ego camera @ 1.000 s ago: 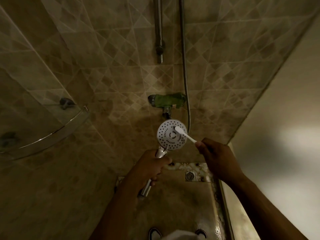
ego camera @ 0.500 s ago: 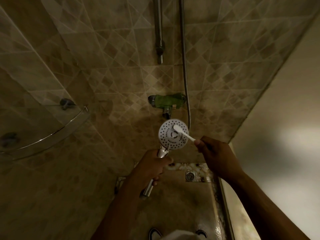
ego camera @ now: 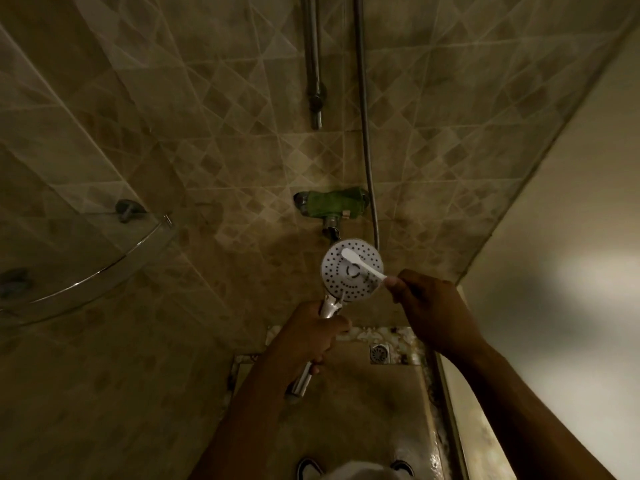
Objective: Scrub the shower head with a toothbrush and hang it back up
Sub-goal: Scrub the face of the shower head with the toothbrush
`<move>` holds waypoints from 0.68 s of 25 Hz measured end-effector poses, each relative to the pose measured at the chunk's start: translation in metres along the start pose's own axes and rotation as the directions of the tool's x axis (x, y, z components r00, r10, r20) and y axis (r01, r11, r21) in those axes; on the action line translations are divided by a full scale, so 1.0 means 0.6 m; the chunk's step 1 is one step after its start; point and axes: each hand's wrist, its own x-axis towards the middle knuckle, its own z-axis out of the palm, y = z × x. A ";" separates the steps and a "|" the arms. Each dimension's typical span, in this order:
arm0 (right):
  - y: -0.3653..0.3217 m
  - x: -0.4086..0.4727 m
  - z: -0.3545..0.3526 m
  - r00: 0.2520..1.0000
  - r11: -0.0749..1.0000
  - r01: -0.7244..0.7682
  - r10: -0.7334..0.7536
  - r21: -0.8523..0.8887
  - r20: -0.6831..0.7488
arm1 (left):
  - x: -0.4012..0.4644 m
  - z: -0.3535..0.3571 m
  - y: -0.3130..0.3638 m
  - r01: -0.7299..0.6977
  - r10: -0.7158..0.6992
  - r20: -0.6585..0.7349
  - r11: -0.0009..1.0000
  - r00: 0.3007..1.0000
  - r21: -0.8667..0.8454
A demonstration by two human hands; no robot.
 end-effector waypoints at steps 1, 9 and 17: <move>0.003 -0.001 -0.002 1.000 1.000 -0.016 0.016 -0.001 -0.004 | 0.002 -0.003 -0.002 0.005 -0.005 -0.003 1.000 1.000 -0.013; 0.005 -0.016 0.014 0.995 0.993 0.076 -0.069 -0.093 0.079 | 0.003 -0.016 -0.010 -0.066 0.075 -0.083 0.992 0.994 0.105; 0.006 -0.014 0.010 0.995 0.992 0.094 -0.091 -0.085 0.033 | 0.000 -0.010 -0.012 -0.044 0.050 -0.066 0.995 0.997 0.087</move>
